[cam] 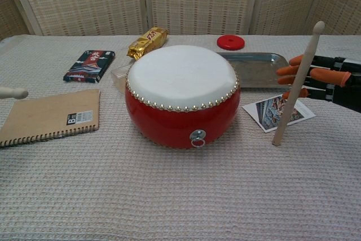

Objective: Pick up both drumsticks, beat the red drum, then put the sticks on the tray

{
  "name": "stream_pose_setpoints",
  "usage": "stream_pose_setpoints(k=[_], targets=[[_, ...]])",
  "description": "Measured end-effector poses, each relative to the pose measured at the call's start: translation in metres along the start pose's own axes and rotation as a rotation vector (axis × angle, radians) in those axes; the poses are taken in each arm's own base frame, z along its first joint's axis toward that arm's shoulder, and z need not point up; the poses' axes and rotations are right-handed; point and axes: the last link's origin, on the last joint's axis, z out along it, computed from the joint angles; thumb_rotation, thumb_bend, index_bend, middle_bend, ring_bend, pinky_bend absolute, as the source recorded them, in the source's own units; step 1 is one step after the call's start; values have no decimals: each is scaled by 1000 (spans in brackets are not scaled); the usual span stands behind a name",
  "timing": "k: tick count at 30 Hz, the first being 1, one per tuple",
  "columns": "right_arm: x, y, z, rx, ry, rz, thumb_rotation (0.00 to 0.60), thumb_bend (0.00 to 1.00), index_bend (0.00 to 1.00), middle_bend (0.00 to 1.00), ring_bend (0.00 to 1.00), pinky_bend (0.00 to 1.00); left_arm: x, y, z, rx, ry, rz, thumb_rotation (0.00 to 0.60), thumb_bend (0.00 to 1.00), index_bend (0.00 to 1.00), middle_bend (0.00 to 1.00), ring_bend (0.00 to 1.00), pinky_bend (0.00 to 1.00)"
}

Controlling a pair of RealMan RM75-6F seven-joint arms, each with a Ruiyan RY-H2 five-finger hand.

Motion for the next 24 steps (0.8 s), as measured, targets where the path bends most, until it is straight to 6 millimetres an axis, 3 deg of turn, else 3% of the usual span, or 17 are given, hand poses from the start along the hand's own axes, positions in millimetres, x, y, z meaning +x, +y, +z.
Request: stream_pose_setpoints(k=[8,18,24], targets=[[10,4,1,5,-18,-3,549,349,391,387,269,389,1,1,-2,0,-1,3,600,612,981,1000,1000,1000],[5,16,5,-8,-32,-50,548,67,618,529,384,472,2,2,-6,4,-4,9,600,605,981,1000,1000,1000],[-1,22,10,-19,-39,-92,544,41,704,576,425,520,2,2,-6,3,-4,10,600,605,981,1000,1000,1000]])
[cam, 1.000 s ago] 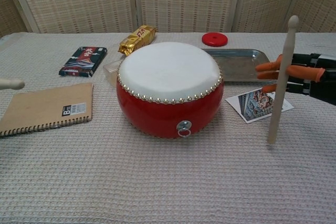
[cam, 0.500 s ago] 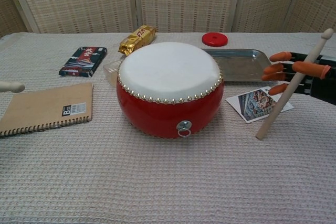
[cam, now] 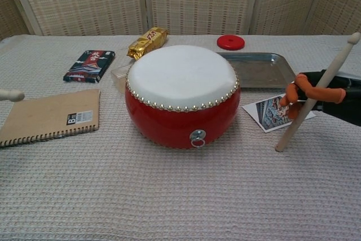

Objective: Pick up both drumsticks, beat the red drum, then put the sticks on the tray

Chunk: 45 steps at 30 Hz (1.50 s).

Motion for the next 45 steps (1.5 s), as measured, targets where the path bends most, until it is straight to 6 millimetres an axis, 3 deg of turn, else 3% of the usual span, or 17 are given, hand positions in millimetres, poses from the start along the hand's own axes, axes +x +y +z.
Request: stream_pose_setpoints(k=[17,24,29,32,36,39,45], targets=[[-28,25,21,-104,-47,-110,547,41,875,666,516,612,-3,-7,-2,13,-8,-10,600,605,981,1000,1000,1000],[-36,31,33,-117,-49,-135,545,60,995,763,616,717,-4,-8,-2,16,-9,-14,600,605,981,1000,1000,1000],[-42,31,39,-110,-50,-147,553,85,1000,842,707,799,-5,-9,-2,20,-10,-16,600,605,981,1000,1000,1000],[-44,32,40,-103,-49,-162,596,129,1000,911,780,853,-6,-10,-2,22,-10,-19,600,607,980,1000,1000,1000],[-48,32,42,-84,-43,-189,600,270,1000,992,876,925,-7,-11,-2,22,-13,-19,600,606,981,1000,1000,1000],[-51,29,42,-46,-36,-197,600,372,1000,1000,970,987,-6,-12,-1,24,-13,-19,600,606,981,1000,1000,1000],[-53,19,37,-8,-42,-238,600,444,1000,1000,1000,1000,-4,-15,-1,26,-12,-12,600,606,981,1000,1000,1000]])
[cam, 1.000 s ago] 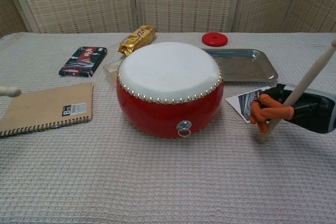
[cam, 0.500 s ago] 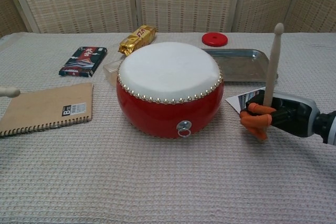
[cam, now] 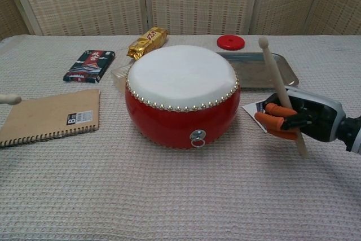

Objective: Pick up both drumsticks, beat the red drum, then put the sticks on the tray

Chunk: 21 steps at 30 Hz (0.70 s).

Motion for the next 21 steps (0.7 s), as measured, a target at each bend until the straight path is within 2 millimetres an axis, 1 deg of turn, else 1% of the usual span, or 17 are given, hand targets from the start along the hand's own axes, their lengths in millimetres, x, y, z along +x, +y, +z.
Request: stream_pose_setpoints(k=[5,9,11,13,15,16,18,21], targets=[[6,-12,-8,-33,-14,-134,600,456,1000,1000,1000,1000,2,-1,1,-2,0,13,600,606,980,1000,1000,1000],[13,-27,-16,-82,-26,-315,600,455,1000,1000,1000,1000,8,0,3,-18,2,45,600,606,981,1000,1000,1000],[18,-40,-22,-109,-33,-432,600,455,1000,1000,1000,1000,12,1,6,-31,4,70,600,605,981,1000,1000,1000],[24,-57,-27,-136,-37,-552,600,455,1000,1000,1000,1000,17,3,10,-44,10,97,600,606,981,1000,1000,1000],[30,-75,-30,-159,-36,-655,600,455,1000,1000,1000,1000,25,6,19,-62,19,128,600,607,981,1000,1000,1000],[34,-88,-31,-174,-35,-718,600,455,1000,1000,1000,1000,28,7,23,-67,20,138,600,606,981,1000,1000,1000],[40,-112,-29,-199,-33,-819,600,455,1000,1000,1000,1000,35,11,34,-76,21,154,600,606,981,1000,1000,1000],[52,-138,-21,-241,-29,-948,600,455,1000,1000,1000,1000,46,19,55,-80,26,174,600,607,982,1000,1000,1000]])
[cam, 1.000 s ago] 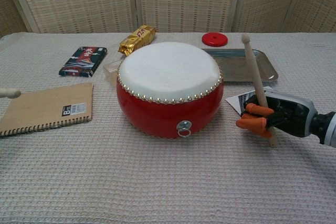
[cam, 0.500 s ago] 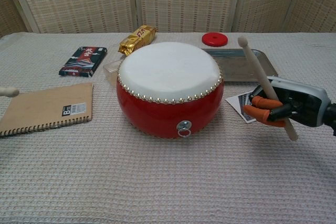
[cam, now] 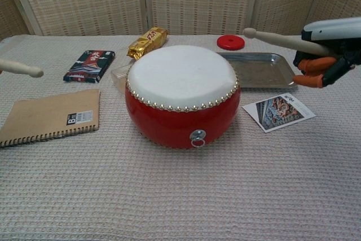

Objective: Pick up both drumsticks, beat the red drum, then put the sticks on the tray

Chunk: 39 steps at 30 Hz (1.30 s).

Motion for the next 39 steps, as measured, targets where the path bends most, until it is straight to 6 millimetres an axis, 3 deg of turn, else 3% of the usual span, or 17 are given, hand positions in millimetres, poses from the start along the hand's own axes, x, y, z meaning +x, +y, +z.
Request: stream_pose_setpoints(k=[5,11,15,25,30,34,39], targets=[[41,-11,18,-63,14,-216,600,455,1000,1000,1000,1000,13,9,31,4,3,72,600,608,982,1000,1000,1000],[68,-29,47,-131,13,-334,600,455,1000,1000,1000,1000,18,21,62,51,-32,162,600,609,984,1000,1000,1000],[68,-37,66,-168,-15,-412,600,455,1000,1000,1000,1000,22,32,78,95,-43,167,600,609,985,1000,1000,1000],[42,-39,96,-305,-111,-573,600,455,1000,1000,1000,1000,17,64,109,140,-71,160,600,608,985,1000,1000,1000],[47,-54,96,-279,-67,-527,600,455,1000,1000,1000,1000,0,75,117,143,-84,163,600,608,984,1000,1000,1000],[63,-72,85,-217,-11,-468,600,455,1000,1000,1000,1000,-20,84,123,147,-99,184,600,607,985,1000,1000,1000],[60,-69,82,-224,-37,-491,600,455,1000,1000,1000,1000,-36,90,129,163,-105,250,600,608,984,1000,1000,1000]])
